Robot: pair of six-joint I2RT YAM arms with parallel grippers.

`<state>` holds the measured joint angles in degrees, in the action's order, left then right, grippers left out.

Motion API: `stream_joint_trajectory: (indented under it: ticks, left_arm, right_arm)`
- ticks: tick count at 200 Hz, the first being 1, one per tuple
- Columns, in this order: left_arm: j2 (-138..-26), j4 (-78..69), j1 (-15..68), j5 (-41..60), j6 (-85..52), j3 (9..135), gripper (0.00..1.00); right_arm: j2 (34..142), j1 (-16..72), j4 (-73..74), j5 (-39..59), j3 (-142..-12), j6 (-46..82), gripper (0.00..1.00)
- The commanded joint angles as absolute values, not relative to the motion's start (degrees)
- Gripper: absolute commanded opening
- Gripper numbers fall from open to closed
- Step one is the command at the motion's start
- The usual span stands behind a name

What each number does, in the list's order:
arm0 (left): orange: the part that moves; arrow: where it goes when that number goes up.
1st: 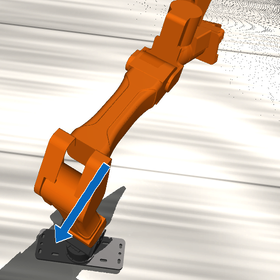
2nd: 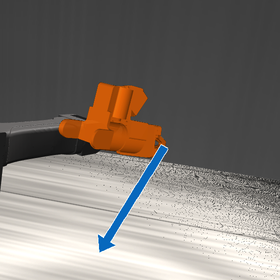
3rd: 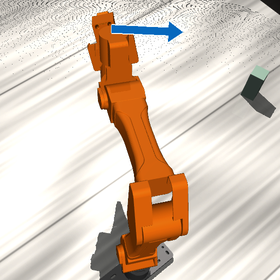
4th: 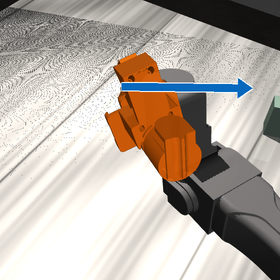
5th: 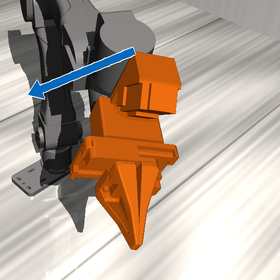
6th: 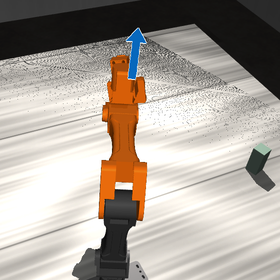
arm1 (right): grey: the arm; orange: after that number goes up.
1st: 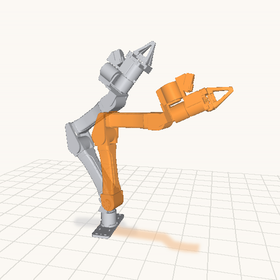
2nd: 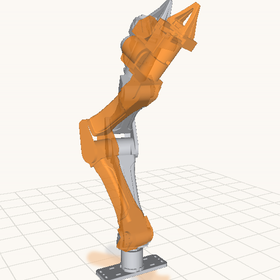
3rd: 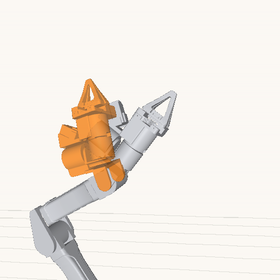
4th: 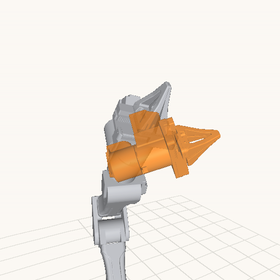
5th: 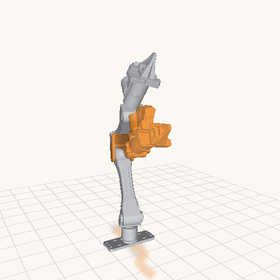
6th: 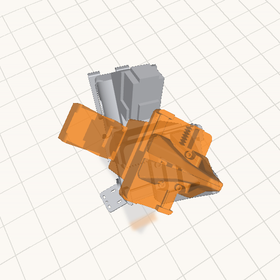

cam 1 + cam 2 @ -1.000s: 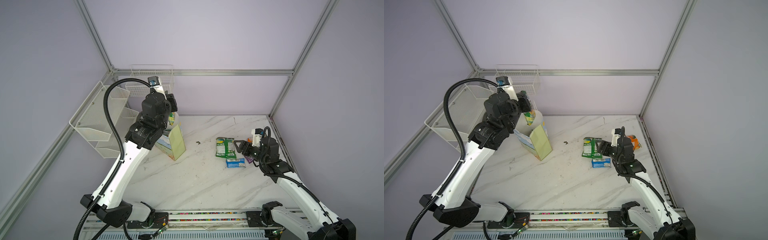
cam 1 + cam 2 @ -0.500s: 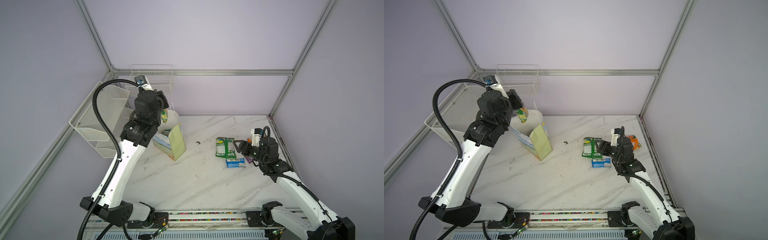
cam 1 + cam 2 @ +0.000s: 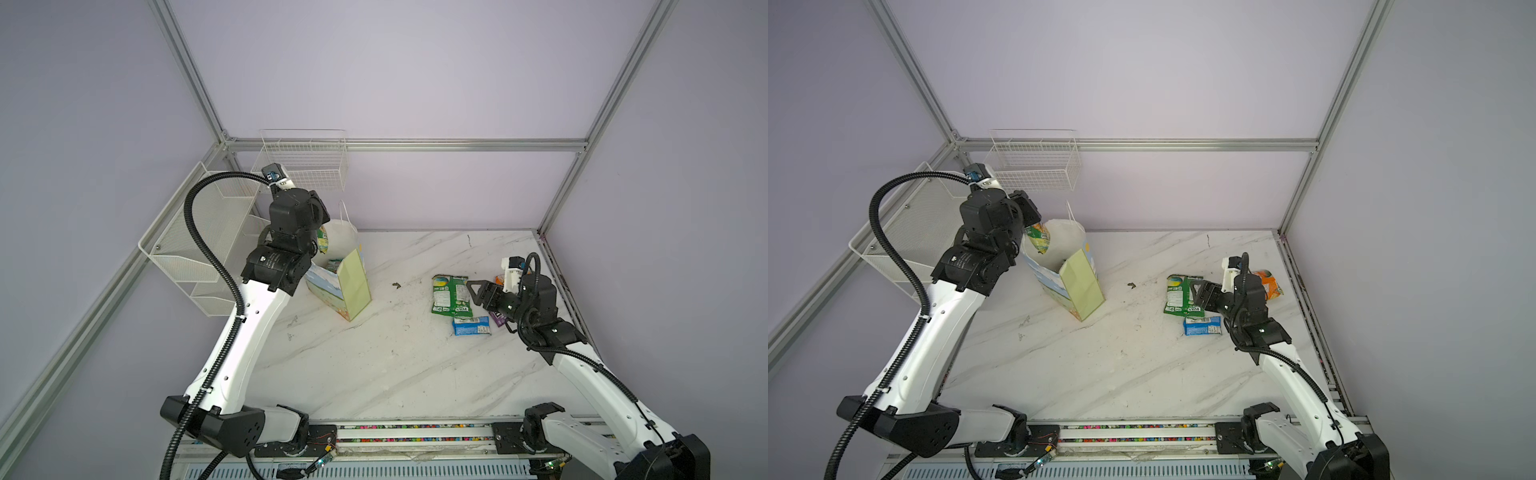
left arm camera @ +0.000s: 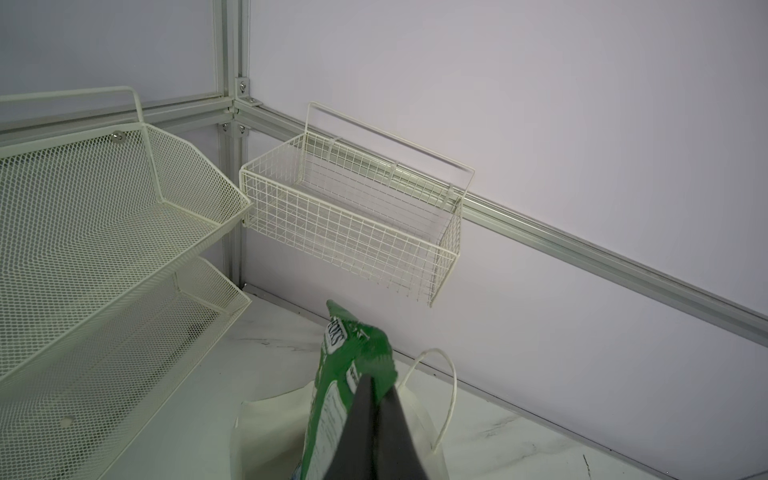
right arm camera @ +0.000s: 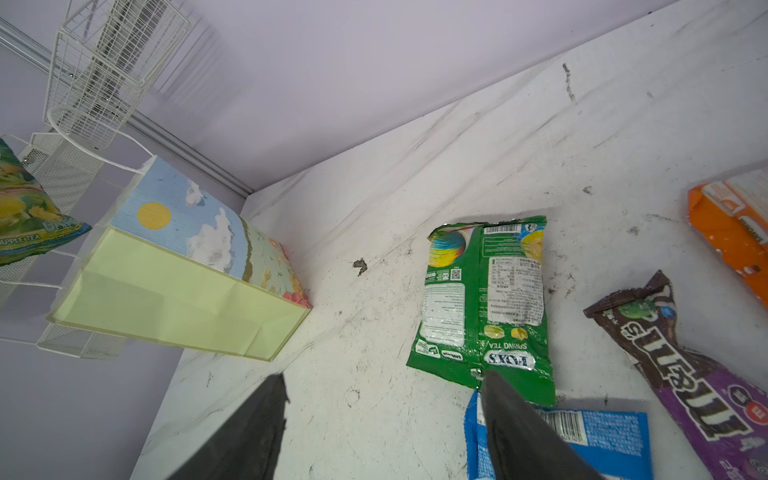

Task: Place the snacks into the paper bag
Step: 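Lower the Spring Tea bag into the paper bag and open the left gripper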

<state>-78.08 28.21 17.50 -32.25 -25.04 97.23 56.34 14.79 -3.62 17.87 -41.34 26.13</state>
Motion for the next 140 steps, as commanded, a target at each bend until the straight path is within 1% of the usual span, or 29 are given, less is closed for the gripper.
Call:
stream_joint_trajectory:
  ticks: [1, 140]
  left_arm:
    - [-76.29, 23.47, 16.62, -33.12, -26.86, 95.2, 0.0]
    - [-76.73, 21.56, 16.35, -34.97, -28.13, 90.75, 0.0]
  right_arm:
    - [56.1, 14.59, -2.43, 18.45, -41.3, 25.57, 0.75]
    - [55.84, 14.6, -2.84, 18.71, -41.18, 25.14, 0.75]
